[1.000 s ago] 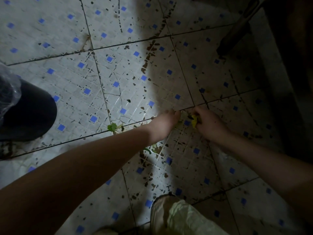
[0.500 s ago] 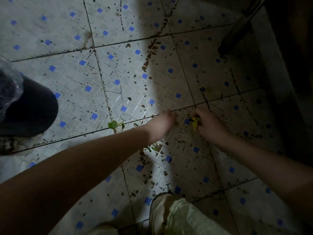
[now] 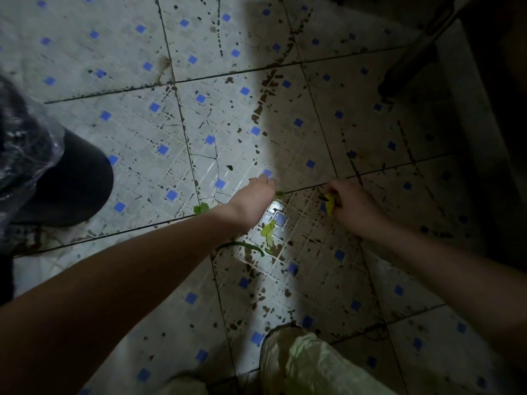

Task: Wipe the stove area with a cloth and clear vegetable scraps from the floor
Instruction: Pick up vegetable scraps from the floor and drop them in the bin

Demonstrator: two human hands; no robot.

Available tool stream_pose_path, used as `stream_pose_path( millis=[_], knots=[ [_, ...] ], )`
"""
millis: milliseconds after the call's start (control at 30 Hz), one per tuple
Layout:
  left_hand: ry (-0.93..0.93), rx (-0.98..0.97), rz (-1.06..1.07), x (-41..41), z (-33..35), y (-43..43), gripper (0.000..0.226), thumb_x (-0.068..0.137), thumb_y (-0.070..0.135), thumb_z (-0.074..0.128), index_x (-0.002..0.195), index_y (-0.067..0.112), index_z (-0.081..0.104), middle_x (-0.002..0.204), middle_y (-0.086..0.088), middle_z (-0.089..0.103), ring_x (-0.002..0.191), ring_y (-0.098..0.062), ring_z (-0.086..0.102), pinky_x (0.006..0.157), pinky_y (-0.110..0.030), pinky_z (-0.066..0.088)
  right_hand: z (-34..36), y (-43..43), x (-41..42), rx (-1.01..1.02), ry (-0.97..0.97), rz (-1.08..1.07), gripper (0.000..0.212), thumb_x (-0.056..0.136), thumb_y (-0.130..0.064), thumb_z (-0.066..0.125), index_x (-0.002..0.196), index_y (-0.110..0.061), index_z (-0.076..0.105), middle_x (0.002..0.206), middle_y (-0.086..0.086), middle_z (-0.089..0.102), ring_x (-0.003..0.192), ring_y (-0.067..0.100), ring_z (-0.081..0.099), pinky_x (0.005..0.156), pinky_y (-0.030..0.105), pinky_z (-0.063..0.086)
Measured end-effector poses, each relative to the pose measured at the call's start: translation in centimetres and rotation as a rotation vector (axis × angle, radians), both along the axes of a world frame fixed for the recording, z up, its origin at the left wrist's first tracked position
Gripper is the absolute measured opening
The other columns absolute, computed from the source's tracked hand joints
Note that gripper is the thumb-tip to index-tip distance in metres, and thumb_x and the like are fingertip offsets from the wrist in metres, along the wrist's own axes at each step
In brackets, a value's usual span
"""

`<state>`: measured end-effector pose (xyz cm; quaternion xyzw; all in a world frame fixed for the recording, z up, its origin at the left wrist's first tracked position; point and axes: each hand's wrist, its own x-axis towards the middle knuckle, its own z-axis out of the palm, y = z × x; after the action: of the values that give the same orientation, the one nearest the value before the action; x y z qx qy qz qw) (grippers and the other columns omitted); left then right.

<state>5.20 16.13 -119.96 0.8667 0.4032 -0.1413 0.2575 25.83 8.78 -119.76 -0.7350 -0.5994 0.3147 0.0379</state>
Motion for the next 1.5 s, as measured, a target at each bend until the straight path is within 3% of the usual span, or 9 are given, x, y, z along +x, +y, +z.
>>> stream_pose_path(
  millis=[233, 567, 733, 833, 967, 1100, 1233, 1367, 1500],
  knots=[
    [-0.007, 0.047, -0.052, 0.5, -0.9, 0.0, 0.059, 0.069, -0.028, 0.045, 0.123, -0.002, 0.043, 0.127, -0.022, 0.043, 0.108, -0.032, 0.051, 0.083, -0.032, 0.044, 0.6, -0.5, 0.1, -0.005, -0.016, 0.008, 0.021, 0.079, 0.001, 0.059, 0.096, -0.011, 0.055, 0.101, 0.005, 0.056, 0.093, 0.023, 0.054, 0.077, 0.040, 0.049],
    [0.009, 0.144, -0.152, 0.2, -1.4, 0.2, 0.053, 0.073, -0.024, 0.050, 0.119, 0.001, 0.046, 0.117, -0.017, 0.051, 0.104, -0.029, 0.052, 0.082, -0.032, 0.046, 0.8, -0.7, 0.1, -0.005, -0.004, 0.008, 0.019, 0.081, -0.001, 0.060, 0.093, -0.015, 0.053, 0.095, -0.002, 0.052, 0.089, 0.017, 0.051, 0.068, 0.028, 0.038],
    [-0.005, 0.153, -0.124, -0.4, -0.7, 0.5, 0.053, 0.072, -0.023, 0.054, 0.119, 0.002, 0.044, 0.116, -0.017, 0.051, 0.104, -0.029, 0.052, 0.084, -0.032, 0.045, 0.4, -0.5, -0.1, 0.004, -0.042, 0.013, 0.022, 0.078, -0.002, 0.060, 0.094, -0.015, 0.054, 0.096, 0.001, 0.056, 0.088, 0.021, 0.053, 0.075, 0.040, 0.050],
    [-0.052, 0.155, -0.077, -1.3, 0.2, 0.9, 0.047, 0.078, -0.019, 0.049, 0.119, 0.002, 0.043, 0.114, -0.016, 0.049, 0.103, -0.029, 0.050, 0.081, -0.032, 0.043, 0.3, 0.0, -0.8, 0.016, -0.033, 0.030, 0.022, 0.079, -0.002, 0.059, 0.091, -0.020, 0.053, 0.092, -0.003, 0.053, 0.083, 0.019, 0.053, 0.066, 0.034, 0.048],
    [-0.059, 0.157, -0.024, -3.0, 1.5, 1.6, 0.036, 0.082, -0.015, 0.051, 0.113, 0.002, 0.044, 0.113, -0.017, 0.049, 0.101, -0.029, 0.050, 0.079, -0.034, 0.043, 0.7, 1.4, -2.3, 0.043, -0.010, 0.088, 0.018, 0.080, -0.002, 0.059, 0.090, -0.016, 0.053, 0.089, 0.000, 0.053, 0.073, 0.012, 0.048, 0.052, 0.021, 0.030],
    [-0.061, 0.154, 0.048, -5.0, 3.2, 2.3, 0.030, 0.085, -0.008, 0.052, 0.113, 0.000, 0.043, 0.113, -0.019, 0.048, 0.102, -0.032, 0.049, 0.077, -0.035, 0.040, 2.0, 3.3, -4.4, 0.090, 0.029, 0.143, 0.018, 0.081, 0.000, 0.057, 0.088, -0.015, 0.051, 0.087, 0.003, 0.053, 0.077, 0.019, 0.053, 0.059, 0.028, 0.037],
    [-0.081, 0.203, 0.127, -7.9, 5.4, 2.9, 0.033, 0.087, 0.005, 0.064, 0.112, 0.002, 0.044, 0.111, -0.017, 0.049, 0.100, -0.028, 0.050, 0.078, -0.035, 0.043, 3.4, 5.4, -6.8, 0.139, 0.076, 0.188, 0.024, 0.082, 0.001, 0.060, 0.089, -0.021, 0.052, 0.084, -0.006, 0.055, 0.078, 0.007, 0.054, 0.064, 0.027, 0.045],
    [-0.057, 0.265, 0.218, -11.3, 8.1, 3.4, 0.044, 0.078, -0.008, 0.065, 0.114, 0.003, 0.043, 0.114, -0.017, 0.049, 0.102, -0.028, 0.049, 0.081, -0.034, 0.043, 5.2, 8.1, -9.8, 0.202, 0.016, 0.250, 0.024, 0.081, 0.004, 0.060, 0.094, -0.017, 0.055, 0.096, 0.000, 0.057, 0.085, 0.017, 0.057, 0.076, 0.035, 0.052],
    [-0.062, 0.330, 0.332, -14.4, 10.9, 3.9, 0.037, 0.080, -0.014, 0.055, 0.112, 0.003, 0.045, 0.111, -0.016, 0.049, 0.100, -0.029, 0.049, 0.074, -0.031, 0.037, 6.9, 10.4, -12.5, 0.241, -0.026, 0.334, 0.029, 0.079, 0.003, 0.061, 0.091, -0.021, 0.051, 0.094, 0.000, 0.054, 0.081, 0.019, 0.054, 0.067, 0.034, 0.049]
  ],
)
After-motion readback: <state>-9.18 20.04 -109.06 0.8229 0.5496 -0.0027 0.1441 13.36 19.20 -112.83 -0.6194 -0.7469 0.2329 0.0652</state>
